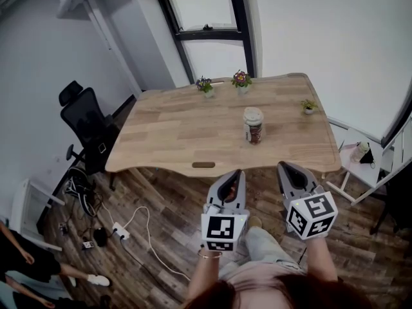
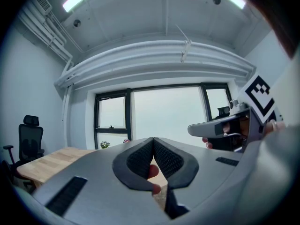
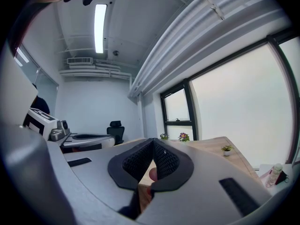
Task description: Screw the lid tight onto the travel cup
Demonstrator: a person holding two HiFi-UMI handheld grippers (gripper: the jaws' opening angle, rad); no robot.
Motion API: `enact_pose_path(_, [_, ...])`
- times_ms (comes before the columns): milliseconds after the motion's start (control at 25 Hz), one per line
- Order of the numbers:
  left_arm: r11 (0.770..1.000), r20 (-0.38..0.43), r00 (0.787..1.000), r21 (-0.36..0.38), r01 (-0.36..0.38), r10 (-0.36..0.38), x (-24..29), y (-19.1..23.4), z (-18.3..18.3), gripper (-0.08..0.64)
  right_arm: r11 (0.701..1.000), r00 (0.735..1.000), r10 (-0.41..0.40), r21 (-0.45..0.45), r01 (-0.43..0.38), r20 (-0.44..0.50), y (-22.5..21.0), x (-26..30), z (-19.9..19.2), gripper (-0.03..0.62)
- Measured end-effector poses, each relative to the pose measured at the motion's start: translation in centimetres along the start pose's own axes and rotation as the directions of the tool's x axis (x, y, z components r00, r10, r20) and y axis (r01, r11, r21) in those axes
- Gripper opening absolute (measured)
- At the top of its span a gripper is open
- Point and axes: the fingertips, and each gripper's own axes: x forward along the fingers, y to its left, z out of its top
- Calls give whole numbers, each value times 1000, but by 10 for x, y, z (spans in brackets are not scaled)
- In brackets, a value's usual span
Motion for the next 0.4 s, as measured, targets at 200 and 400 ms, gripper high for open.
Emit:
enact_pose_path(200, [1000,8,1000,-1,3,-3,-3,-3,3,2,1000,1000,-7,0,7,-4,0,-4,0,0])
enact_pose_path(400, [1000,3,1000,5,5,-5,-8,-4,1,2,1000,1000,-9,-4,9,-9,4,-6,-1,0])
